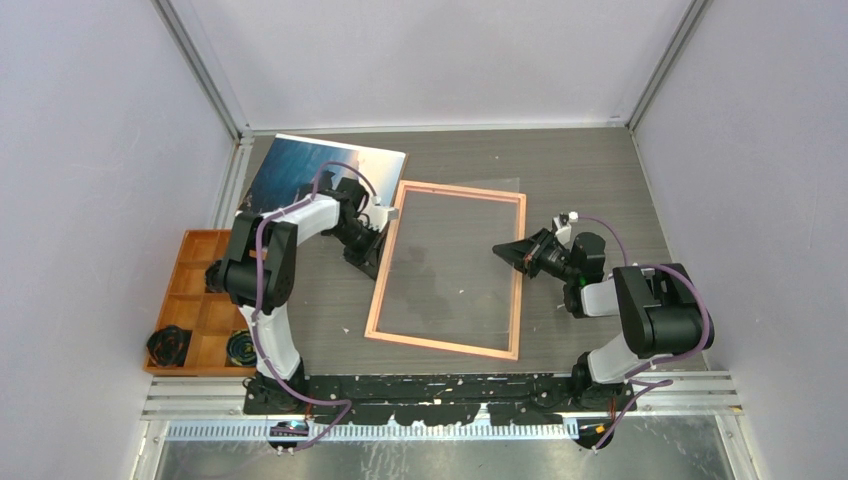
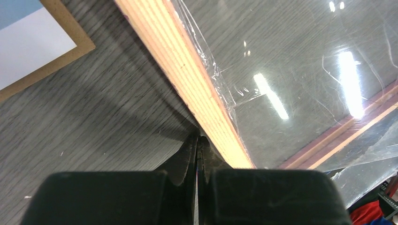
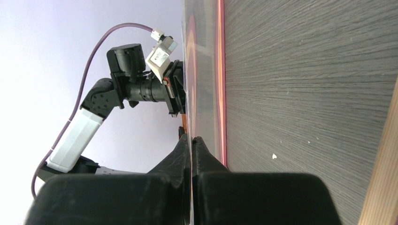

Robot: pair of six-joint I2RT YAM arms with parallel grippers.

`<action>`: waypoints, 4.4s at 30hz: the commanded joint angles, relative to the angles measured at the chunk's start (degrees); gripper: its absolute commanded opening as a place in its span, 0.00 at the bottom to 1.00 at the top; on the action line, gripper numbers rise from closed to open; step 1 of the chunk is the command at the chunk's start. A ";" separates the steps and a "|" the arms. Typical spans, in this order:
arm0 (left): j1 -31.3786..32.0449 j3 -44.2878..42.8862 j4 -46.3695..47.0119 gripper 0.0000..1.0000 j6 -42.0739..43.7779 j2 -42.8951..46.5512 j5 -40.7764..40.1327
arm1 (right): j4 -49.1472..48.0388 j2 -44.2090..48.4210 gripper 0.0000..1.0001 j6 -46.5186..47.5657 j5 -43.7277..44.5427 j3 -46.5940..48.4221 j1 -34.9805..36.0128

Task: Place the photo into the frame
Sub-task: Place the photo frame item in the photo frame.

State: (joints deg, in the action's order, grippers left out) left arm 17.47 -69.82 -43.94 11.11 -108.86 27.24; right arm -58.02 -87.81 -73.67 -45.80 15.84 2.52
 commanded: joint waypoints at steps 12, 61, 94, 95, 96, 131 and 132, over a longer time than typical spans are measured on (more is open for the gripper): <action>2.55 0.13 3.25 0.01 0.93 -2.80 -1.32 | -5.21 0.40 0.01 -1.74 2.67 -0.50 2.77; 3.36 1.00 2.92 0.00 1.19 -1.15 -0.82 | 15.10 22.40 0.01 -6.26 15.14 2.16 12.18; 3.36 1.53 2.70 0.00 1.63 -0.21 -0.61 | 32.08 21.54 0.01 6.97 15.89 7.30 13.43; 3.36 1.61 2.80 0.00 1.64 -0.15 -0.62 | 33.07 21.77 0.01 7.74 15.84 7.57 13.24; 3.36 1.57 2.81 0.00 1.63 -0.21 -0.64 | 34.34 22.12 0.01 8.40 15.83 7.69 13.02; 3.36 2.44 3.32 0.00 2.17 0.04 -0.53 | 45.11 21.02 0.40 22.08 15.24 13.83 12.25; 3.36 2.41 3.32 0.00 2.16 -0.02 -0.60 | 45.23 21.17 0.41 22.41 15.14 13.99 12.28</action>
State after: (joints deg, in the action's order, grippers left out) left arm 19.77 -69.54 -43.18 11.51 -108.42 26.96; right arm -12.23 -68.99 -54.37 -30.02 27.20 14.31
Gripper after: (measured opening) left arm 0.010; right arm 0.391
